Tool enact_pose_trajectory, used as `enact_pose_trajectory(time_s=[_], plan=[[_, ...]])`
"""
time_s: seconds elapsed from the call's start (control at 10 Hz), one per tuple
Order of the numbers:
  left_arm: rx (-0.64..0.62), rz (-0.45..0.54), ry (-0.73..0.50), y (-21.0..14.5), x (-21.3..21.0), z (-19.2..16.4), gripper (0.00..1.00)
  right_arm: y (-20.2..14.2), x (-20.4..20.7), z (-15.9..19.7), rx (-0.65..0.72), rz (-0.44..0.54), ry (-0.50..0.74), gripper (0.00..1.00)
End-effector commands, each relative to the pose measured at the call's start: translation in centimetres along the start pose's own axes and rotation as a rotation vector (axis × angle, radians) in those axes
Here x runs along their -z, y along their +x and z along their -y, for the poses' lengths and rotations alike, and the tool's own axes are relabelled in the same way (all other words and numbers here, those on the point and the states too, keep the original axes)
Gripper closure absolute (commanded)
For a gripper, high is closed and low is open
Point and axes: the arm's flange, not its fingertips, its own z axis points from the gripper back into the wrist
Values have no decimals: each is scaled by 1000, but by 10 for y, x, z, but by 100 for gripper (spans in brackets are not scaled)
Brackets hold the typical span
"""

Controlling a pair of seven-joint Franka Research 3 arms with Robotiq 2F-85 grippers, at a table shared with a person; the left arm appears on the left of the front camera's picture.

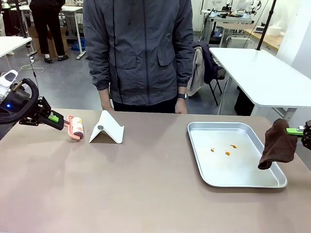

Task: Clean the surface of the table.
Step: If a person points to the right, clean the right side of the table with your right hand, and if they point to the left, clean the left side with your left hand.

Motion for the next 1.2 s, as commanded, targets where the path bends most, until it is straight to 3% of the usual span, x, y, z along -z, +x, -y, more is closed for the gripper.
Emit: enact_pose_trajectory(time_s=[0.0,0.2,0.4,0.8,1.1], plan=[[40,-11,-96,-27,-24,-2,79,0,0,-6,19,9,-6,100],[185,26,-336,-64,-91,17,79,0,0,-6,19,9,-6,100],[280,31,-418,-102,-134,15,79,0,0,-6,19,9,-6,100],[277,8,-610,-163,-183,-52,79,0,0,-6,19,9,-6,100],[204,-26,-702,-174,-173,-99,79,0,0,-6,19,9,-6,100]])
